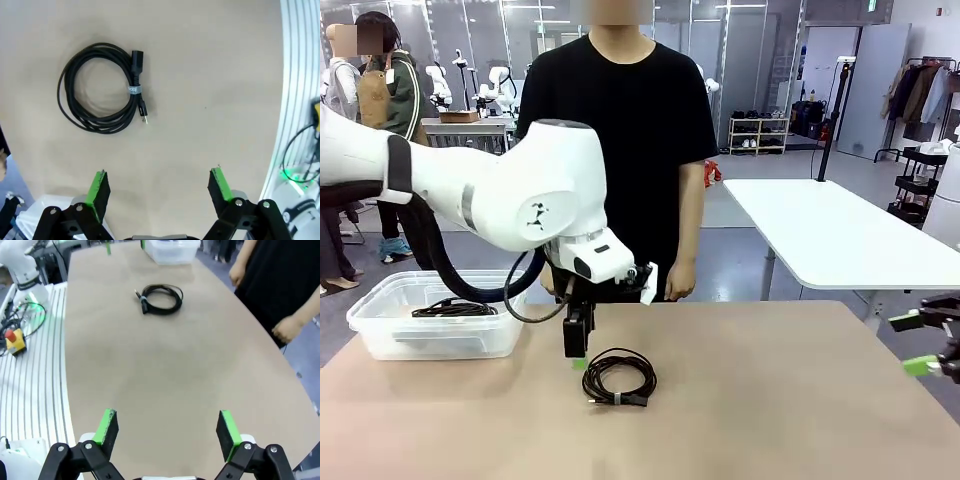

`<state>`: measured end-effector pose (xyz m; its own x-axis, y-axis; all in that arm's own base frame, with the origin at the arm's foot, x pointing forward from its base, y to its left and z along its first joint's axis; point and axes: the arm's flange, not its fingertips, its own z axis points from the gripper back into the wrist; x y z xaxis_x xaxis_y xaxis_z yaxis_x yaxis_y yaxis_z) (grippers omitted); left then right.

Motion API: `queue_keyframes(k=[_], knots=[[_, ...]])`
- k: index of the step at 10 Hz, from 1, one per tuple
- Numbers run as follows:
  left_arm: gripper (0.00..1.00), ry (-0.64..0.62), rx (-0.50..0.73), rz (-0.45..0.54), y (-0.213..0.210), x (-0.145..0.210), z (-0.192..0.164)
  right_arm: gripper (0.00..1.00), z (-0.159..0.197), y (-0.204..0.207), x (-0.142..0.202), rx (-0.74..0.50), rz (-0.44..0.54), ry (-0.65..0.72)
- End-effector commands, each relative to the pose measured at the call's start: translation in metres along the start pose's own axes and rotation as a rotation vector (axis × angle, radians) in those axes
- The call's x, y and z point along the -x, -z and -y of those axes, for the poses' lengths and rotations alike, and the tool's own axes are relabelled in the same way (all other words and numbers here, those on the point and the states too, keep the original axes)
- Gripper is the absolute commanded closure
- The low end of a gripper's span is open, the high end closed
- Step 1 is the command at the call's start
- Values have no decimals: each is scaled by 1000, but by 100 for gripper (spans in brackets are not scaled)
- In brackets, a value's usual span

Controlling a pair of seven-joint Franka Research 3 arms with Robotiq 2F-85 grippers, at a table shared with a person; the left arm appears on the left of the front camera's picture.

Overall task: Organize and store the cables.
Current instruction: Place the USB Extension Cable into the Organizing box.

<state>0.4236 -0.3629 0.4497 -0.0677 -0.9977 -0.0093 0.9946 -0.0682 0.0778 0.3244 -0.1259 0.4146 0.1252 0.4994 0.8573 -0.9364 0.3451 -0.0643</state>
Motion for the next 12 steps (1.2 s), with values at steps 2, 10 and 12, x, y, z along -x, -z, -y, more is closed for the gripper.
queue_keyframes(k=[2,10,12], knots=[[0,-26,-10,-40,13,-4,-4,0,-109,36,61,34,151,19],[0,2,12,-28,16,-4,0,0,-5,-12,16,3,62,-7],[0,-38,-43,83,33,-8,1,0,-5,-12,16,3,62,-7]])
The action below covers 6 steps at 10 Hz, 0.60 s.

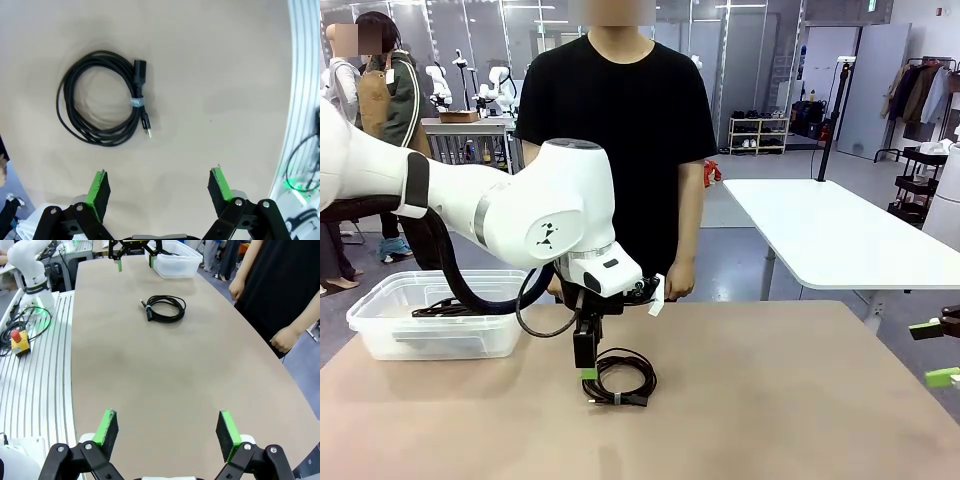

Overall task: Organize and store the cables.
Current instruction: Place the USB Extension Cable into the Organizing box.

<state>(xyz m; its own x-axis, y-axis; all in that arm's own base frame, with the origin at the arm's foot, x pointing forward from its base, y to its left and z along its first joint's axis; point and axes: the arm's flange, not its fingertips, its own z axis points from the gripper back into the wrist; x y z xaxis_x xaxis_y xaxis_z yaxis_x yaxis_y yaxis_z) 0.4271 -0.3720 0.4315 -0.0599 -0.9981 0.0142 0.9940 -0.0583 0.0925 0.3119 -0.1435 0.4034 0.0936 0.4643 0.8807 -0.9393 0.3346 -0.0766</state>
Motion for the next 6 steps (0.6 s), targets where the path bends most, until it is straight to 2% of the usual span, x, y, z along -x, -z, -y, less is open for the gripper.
queue_keyframes(k=[1,5,6], knots=[[0,-20,-19,30,28,-1,2,0,1,1,-3,6,11,9],[0,1,23,70,67,-10,-13,0,1,1,-3,6,11,9],[0,16,66,143,74,-9,-18,0,1,1,-3,6,11,9]])
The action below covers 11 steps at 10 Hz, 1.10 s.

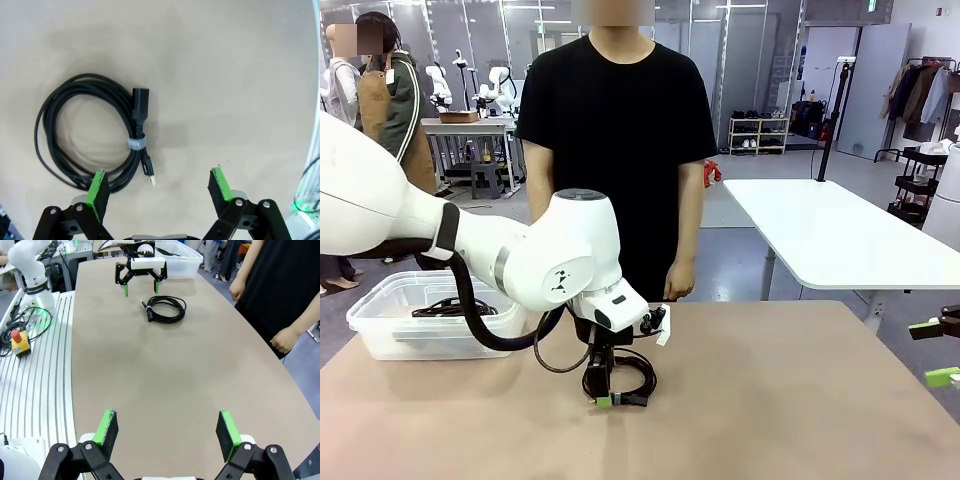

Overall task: Organize and store the cables.
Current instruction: Place the USB Extension Cable into the Organizing box.

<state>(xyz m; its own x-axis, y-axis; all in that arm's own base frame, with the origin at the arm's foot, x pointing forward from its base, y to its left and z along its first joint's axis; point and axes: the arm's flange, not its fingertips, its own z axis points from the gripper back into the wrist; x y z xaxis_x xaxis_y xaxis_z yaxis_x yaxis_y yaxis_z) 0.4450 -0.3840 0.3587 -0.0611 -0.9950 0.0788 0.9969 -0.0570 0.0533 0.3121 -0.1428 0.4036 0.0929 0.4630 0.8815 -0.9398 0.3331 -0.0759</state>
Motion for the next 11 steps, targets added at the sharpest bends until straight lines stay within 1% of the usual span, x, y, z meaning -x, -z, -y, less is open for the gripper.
queue_keyframes(k=[1,4,8,11], knots=[[0,5,44,67,8,3,-11,0,1,0,-3,8,10,9],[0,2,82,75,22,-1,-16,0,1,0,-3,8,10,9],[0,2,105,85,34,-2,-16,0,1,0,-3,8,10,9],[0,-2,115,79,42,0,-23,0,1,0,-3,8,10,9]])
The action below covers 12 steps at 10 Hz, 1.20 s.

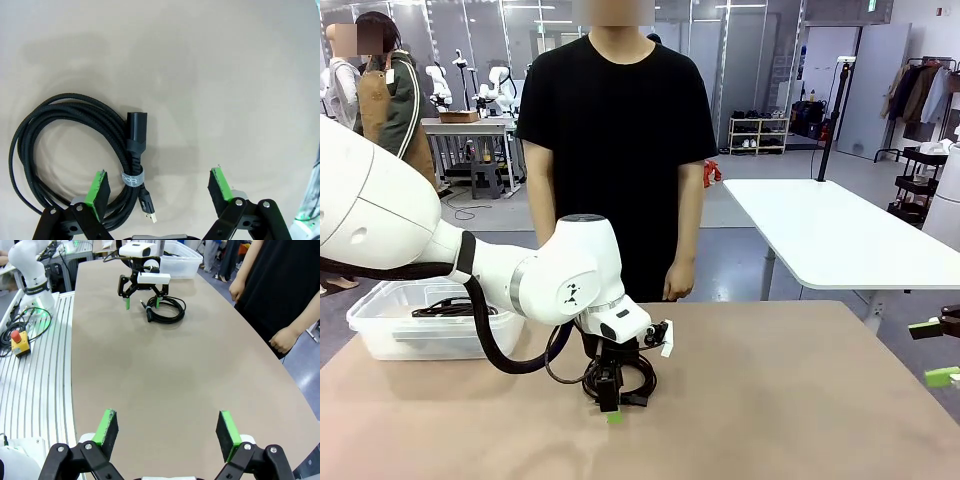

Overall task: Organize and store the cables.
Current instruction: Place the USB Extension Cable into the Organizing box.

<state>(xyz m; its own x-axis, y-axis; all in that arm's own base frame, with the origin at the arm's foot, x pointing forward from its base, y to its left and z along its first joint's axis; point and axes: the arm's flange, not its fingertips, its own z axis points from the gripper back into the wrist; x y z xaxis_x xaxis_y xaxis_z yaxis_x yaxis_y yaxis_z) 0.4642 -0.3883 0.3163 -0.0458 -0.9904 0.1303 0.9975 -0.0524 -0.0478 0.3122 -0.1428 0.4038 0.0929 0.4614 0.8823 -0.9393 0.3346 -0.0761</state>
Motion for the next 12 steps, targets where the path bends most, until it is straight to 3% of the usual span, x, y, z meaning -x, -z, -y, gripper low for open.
queue_keyframes(k=[1,2,3,4,7,10,12], knots=[[10,13,14,20,-2,0,-7,0,1,0,-3,7,8,9],[47,11,13,19,0,1,-7,0,1,0,-3,7,8,9],[70,10,22,25,1,2,-8,0,1,0,-3,7,8,9],[100,5,22,25,3,4,-8,0,1,0,-3,7,8,9],[97,-2,25,36,7,6,-10,0,1,0,-3,7,8,9],[100,-11,25,35,-4,9,-4,0,1,0,-3,7,8,9],[100,-2,14,37,-53,16,14,0,1,0,-3,7,8,9]])
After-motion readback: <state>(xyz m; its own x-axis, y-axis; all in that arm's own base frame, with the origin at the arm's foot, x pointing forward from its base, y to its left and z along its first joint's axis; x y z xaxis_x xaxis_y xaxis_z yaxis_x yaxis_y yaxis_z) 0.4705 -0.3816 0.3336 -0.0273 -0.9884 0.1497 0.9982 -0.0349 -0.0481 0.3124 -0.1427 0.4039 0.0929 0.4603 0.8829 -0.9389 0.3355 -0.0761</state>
